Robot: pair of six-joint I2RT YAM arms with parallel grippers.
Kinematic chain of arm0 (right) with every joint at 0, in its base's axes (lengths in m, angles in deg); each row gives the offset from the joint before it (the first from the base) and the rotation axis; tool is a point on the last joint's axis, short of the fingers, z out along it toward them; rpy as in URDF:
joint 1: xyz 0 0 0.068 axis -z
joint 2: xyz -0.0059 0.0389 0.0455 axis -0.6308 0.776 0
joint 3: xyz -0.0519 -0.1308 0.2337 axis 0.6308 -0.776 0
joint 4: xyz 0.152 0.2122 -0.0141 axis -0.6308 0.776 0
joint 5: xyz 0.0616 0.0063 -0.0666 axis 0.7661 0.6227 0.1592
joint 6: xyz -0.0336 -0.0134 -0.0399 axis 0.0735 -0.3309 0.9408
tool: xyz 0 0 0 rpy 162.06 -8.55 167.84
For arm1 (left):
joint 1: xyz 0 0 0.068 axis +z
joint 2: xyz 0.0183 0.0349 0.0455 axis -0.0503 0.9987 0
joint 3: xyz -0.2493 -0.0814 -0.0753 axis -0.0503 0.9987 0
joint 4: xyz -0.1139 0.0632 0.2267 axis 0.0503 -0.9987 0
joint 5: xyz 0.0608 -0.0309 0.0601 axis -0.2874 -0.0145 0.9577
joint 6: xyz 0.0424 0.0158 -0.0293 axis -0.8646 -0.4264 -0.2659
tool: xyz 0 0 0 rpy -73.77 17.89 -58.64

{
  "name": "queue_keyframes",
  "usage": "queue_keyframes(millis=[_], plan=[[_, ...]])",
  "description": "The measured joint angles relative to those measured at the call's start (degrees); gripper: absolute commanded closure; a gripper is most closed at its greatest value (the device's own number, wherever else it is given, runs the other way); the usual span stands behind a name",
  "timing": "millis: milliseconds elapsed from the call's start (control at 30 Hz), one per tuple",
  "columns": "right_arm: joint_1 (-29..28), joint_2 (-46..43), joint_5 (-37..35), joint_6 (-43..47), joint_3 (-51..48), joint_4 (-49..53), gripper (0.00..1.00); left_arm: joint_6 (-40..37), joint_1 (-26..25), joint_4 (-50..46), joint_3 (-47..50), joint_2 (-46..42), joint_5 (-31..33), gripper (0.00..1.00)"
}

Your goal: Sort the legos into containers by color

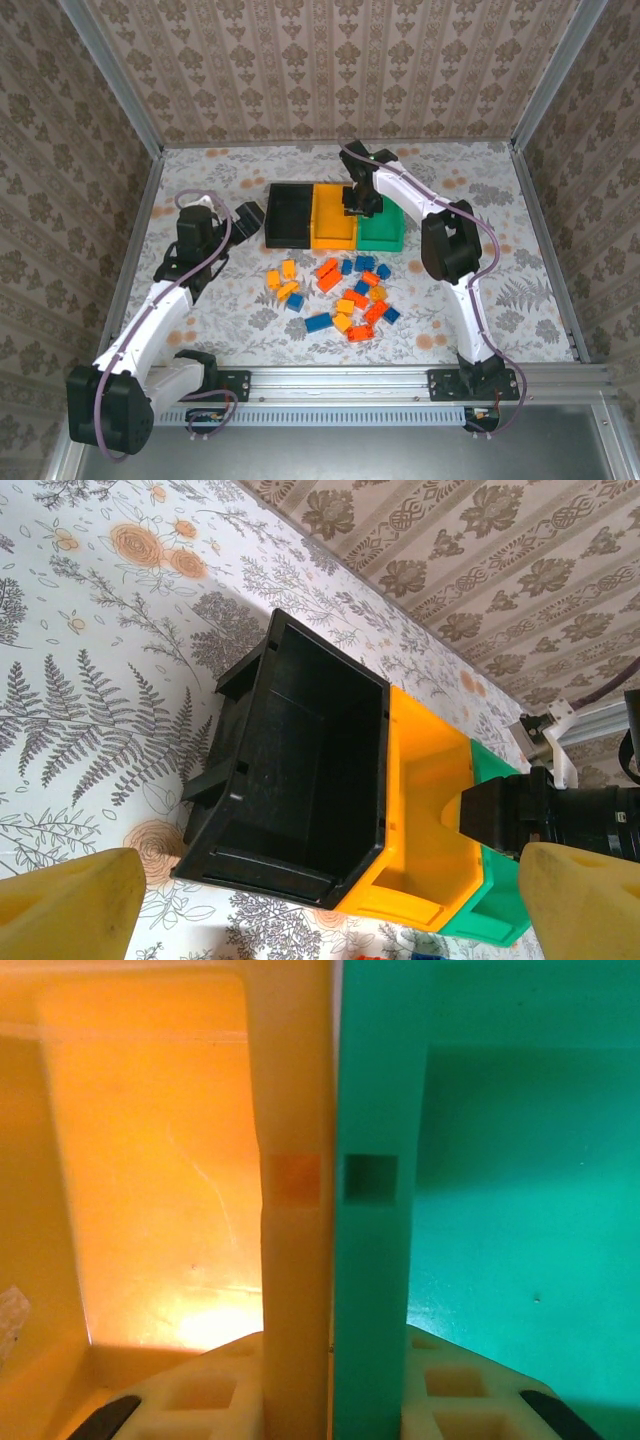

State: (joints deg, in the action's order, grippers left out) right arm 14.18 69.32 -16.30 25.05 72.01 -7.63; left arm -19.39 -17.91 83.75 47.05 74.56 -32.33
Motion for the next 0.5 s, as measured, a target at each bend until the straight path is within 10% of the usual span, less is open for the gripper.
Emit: queue_keyframes(millis=[233, 500], plan=[[0.0, 0.0, -0.5, 2.8, -0.1, -0.9, 0.48, 0.0, -0.7, -1.2, 0.0, -0.1, 0.1, 0.01], [-0.4, -9.6, -1.9, 3.5, -9.7, -7.6, 0.37, -1.0, -1.4, -4.3, -0.1, -3.5, 1.7, 0.0]])
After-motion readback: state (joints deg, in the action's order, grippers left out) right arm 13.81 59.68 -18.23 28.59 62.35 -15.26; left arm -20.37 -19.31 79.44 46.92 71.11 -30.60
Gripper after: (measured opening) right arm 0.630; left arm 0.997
